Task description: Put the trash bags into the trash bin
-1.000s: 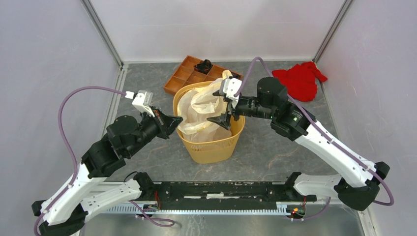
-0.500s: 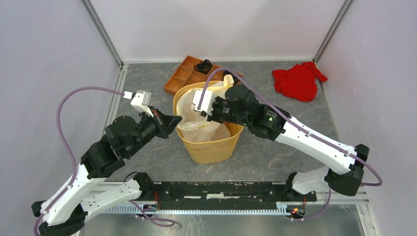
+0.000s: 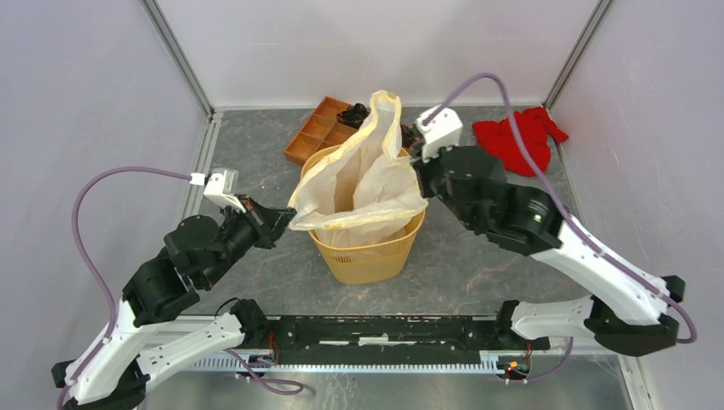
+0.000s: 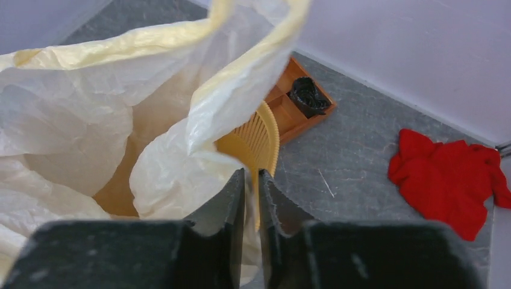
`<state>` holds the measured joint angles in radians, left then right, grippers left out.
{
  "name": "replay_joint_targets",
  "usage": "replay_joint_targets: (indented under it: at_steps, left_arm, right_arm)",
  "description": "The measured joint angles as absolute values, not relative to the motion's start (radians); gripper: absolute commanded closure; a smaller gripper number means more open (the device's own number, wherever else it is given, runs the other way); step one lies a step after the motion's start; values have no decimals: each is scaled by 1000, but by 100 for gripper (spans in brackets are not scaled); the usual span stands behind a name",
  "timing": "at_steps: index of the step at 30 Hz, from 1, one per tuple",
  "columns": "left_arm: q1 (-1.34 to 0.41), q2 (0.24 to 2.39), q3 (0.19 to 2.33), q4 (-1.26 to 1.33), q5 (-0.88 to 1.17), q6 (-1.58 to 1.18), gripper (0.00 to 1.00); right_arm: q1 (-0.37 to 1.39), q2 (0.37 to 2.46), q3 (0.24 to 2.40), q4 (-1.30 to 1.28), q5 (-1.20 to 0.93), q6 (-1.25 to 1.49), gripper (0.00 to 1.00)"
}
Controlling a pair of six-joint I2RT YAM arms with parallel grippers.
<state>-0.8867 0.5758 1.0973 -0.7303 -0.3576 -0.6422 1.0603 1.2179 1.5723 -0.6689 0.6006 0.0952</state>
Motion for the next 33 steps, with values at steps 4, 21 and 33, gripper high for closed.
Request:
replay_joint_targets:
  at_steps: [4, 21, 33]
  left_arm:
    - [-887, 557, 1098, -793, -369, -666, 98]
    - [-887, 532, 1098, -886, -357, -776, 98]
    - [-887, 538, 1098, -888, -336, -793, 98]
  right_arm:
    - [1061, 1153, 1591, -733, 677, 151, 67]
    - [1060, 985, 1468, -664, 356, 250, 14]
    - [1110, 1296, 1579, -728, 396, 137, 42]
